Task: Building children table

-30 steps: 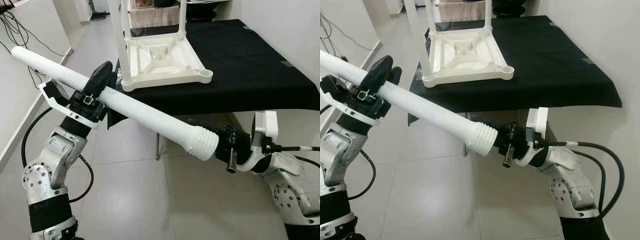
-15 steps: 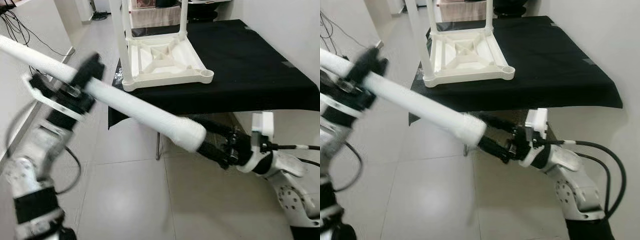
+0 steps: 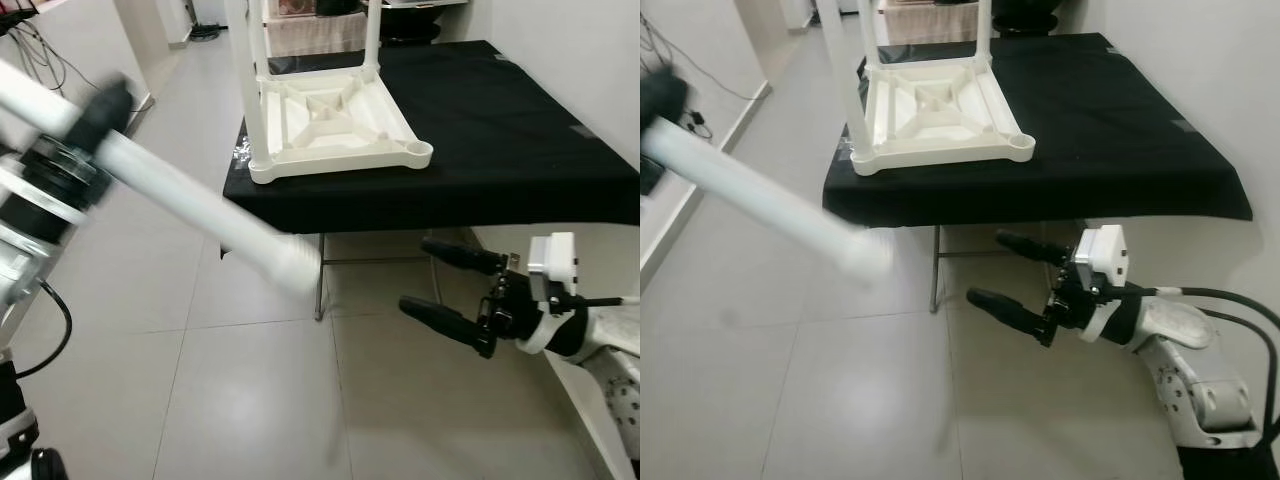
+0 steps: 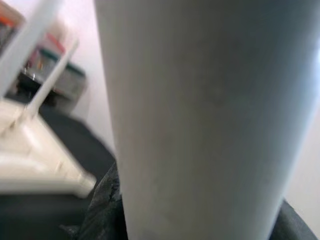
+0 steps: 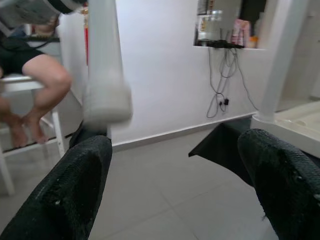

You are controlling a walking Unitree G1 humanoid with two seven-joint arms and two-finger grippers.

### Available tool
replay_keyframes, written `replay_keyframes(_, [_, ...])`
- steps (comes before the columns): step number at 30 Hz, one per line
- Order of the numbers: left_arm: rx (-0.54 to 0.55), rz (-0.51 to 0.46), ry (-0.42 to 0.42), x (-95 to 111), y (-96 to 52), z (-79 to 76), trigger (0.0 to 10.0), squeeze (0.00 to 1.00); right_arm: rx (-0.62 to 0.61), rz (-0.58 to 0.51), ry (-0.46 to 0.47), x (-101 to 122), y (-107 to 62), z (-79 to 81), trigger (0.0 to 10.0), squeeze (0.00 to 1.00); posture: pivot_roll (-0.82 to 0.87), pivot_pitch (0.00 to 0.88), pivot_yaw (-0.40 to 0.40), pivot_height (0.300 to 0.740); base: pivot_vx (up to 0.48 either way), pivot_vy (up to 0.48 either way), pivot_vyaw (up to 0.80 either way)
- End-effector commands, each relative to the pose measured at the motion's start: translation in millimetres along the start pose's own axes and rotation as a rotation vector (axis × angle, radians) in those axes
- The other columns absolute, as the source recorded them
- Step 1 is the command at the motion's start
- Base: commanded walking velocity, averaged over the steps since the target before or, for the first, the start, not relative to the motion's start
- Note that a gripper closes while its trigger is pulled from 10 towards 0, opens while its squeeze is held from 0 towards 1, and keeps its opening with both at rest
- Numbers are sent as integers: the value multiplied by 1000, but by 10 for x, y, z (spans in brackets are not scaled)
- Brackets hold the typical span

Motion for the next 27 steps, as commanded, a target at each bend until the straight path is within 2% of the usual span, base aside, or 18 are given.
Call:
replay_keyframes(1, [-56,115,66,-118,40,-99,0,0,11,5,-18,57,-27,-36,10000,1000,16,100,60,740,0,0,0])
replay_keyframes(3, [-135,247,105,-311,90,-173,0,0,37,15,-34,98,-26,-69,10000,1000,11,97,62,740,0,0,0])
replay_keyframes(4, [-195,322,129,-445,137,-221,0,0,90,1,-17,98,51,-8,10000,1000,5,96,64,740,0,0,0])
replay_keyframes(5, [-195,322,129,-445,137,-221,0,0,90,1,-17,98,51,-8,10000,1000,5,96,64,740,0,0,0])
replay_keyframes(7, [-281,427,166,-635,196,-276,0,0,199,-16,16,79,210,151,10000,1000,0,94,67,740,0,0,0])
replay_keyframes(8, [-281,427,166,-635,196,-276,0,0,199,-16,16,79,210,151,10000,1000,0,94,67,740,0,0,0])
replay_keyframes(9, [-324,477,189,-738,241,-289,0,0,270,-5,22,19,357,287,10000,1000,2,93,67,740,0,0,0])
replay_keyframes(10, [-366,526,215,-838,290,-295,0,0,299,33,27,-83,516,376,10000,929,0,85,69,740,0,0,0])
replay_keyframes(11, [-366,526,215,-838,290,-295,0,0,299,33,27,-83,516,376,10000,929,0,85,69,740,0,0,0])
replay_keyframes(12, [-394,559,235,-905,320,-299,0,0,315,61,25,-150,623,436,10000,929,0,85,69,740,0,0,0])
replay_keyframes(13, [-425,587,267,-959,360,-302,0,0,320,96,37,-224,738,466,10000,71,0,81,74,740,0,0,0])
replay_keyframes(15, [-425,587,267,-959,360,-302,0,0,320,96,37,-224,738,466,10000,71,0,81,74,740,0,0,0])
replay_keyframes(16, [-455,608,306,-995,401,-297,0,0,326,117,53,-267,837,486,10000,0,2,87,78,740,0,0,0])
replay_keyframes(18, [-455,608,306,-995,401,-297,0,0,326,117,53,-267,837,486,10000,0,2,87,78,740,0,0,0])
replay_keyframes(21, [-518,594,364,-1024,518,-329,0,0,334,96,73,-257,1025,514,10000,0,4,89,77,740,0,0,0])
replay_keyframes(24, [-525,582,366,-1024,536,-342,0,0,330,89,77,-252,1048,511,10000,0,4,89,77,740,0,0,0])
replay_keyframes(27, [-534,546,373,-1033,589,-364,0,0,326,105,105,-311,1187,589,10000,0,6,91,75,740,0,0,0])
Point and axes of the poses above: a point about 5 cm out from each wrist's last joint towards the gripper, its own y axis pointing out of the wrist towards the gripper, its own x axis along the axis of the wrist's last joint, z = x × y, the point moved 1 cm from there along y, pointing out of the wrist towards the gripper, and after that the axes turned 8 degrees about -y, right-handed, at the moved point
